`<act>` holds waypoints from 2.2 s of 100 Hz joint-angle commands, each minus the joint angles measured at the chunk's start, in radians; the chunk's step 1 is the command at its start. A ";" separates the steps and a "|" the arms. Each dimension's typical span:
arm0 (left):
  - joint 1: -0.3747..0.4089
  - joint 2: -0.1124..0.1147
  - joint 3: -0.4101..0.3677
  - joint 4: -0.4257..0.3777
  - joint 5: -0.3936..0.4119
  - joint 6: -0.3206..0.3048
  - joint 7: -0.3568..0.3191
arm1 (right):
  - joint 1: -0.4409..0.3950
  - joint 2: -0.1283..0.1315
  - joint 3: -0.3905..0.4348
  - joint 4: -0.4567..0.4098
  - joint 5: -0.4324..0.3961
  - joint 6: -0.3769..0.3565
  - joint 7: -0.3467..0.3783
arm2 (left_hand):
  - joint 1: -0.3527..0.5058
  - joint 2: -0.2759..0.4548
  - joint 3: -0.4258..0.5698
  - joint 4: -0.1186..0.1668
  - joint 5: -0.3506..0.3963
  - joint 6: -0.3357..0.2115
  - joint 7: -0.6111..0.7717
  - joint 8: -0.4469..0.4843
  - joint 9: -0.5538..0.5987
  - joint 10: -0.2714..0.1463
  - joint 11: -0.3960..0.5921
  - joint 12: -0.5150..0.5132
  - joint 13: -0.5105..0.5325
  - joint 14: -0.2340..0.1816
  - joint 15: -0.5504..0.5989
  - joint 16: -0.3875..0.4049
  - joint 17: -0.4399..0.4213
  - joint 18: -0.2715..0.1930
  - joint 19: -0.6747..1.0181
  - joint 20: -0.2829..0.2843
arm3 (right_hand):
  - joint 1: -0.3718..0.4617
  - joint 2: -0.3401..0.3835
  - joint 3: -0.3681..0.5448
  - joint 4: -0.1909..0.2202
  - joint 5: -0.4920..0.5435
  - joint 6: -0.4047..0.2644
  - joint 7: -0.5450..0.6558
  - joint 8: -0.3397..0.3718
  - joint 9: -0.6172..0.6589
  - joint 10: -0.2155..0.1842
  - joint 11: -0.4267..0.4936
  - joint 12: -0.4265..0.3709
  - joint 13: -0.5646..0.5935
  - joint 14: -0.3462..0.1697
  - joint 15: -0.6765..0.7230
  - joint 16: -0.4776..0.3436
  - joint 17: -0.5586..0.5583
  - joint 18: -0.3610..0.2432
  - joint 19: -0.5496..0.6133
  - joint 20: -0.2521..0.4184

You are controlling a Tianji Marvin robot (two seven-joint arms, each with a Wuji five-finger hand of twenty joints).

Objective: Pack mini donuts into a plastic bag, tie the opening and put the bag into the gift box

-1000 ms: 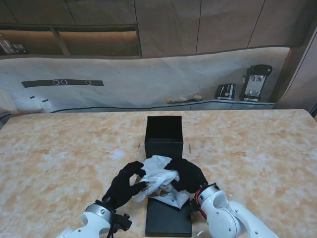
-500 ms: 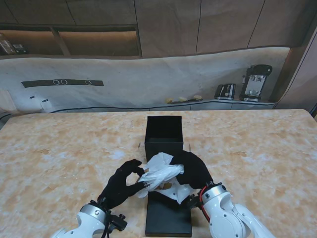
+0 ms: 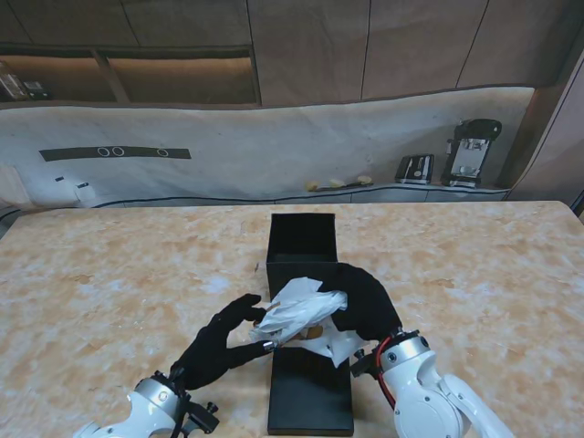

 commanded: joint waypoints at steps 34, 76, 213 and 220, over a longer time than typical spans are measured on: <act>0.041 0.011 -0.070 -0.005 0.018 -0.035 -0.044 | -0.003 -0.016 0.033 -0.076 0.022 -0.039 -0.013 | -0.004 0.047 -0.097 0.022 -0.054 -0.020 -0.066 -0.029 -0.035 -0.006 -0.039 -0.028 -0.016 -0.002 -0.047 -0.052 -0.001 -0.003 -0.027 -0.033 | 0.051 -0.037 0.072 -0.022 0.051 -0.001 0.046 0.038 0.029 0.007 0.033 0.042 0.014 0.098 0.038 0.044 0.068 -0.165 0.078 0.046; 0.060 0.011 -0.128 -0.002 0.004 -0.072 -0.059 | 0.051 -0.022 0.063 -0.112 0.000 -0.063 -0.042 | 0.016 0.059 -0.123 0.025 -0.049 -0.028 -0.075 -0.034 -0.027 -0.004 -0.022 -0.038 -0.011 -0.002 -0.039 -0.066 0.000 -0.005 -0.022 -0.032 | 0.050 -0.036 0.076 -0.025 0.057 -0.003 0.047 0.048 0.034 0.010 0.046 0.050 0.021 0.099 0.033 0.056 0.085 -0.167 0.067 0.075; -0.018 0.022 -0.162 0.052 0.216 0.049 -0.078 | 0.592 -0.096 -0.168 0.363 0.150 0.155 -0.055 | 0.040 0.094 -0.176 0.027 -0.036 -0.023 -0.096 -0.040 -0.020 0.013 0.003 -0.074 -0.005 0.018 -0.010 -0.098 -0.009 0.012 -0.003 0.009 | 0.045 -0.026 0.066 -0.026 0.057 -0.006 0.050 0.046 0.038 0.004 0.053 0.051 0.026 0.092 0.012 0.056 0.083 -0.157 0.031 0.111; -0.020 0.023 -0.163 0.052 0.214 0.054 -0.081 | 0.608 -0.099 -0.177 0.385 0.159 0.157 -0.050 | 0.040 0.094 -0.176 0.027 -0.036 -0.022 -0.096 -0.039 -0.020 0.014 0.003 -0.074 -0.006 0.018 -0.011 -0.098 -0.009 0.012 -0.004 0.008 | 0.045 -0.026 0.067 -0.026 0.058 -0.008 0.049 0.046 0.038 0.005 0.053 0.051 0.027 0.092 0.010 0.055 0.083 -0.157 0.030 0.111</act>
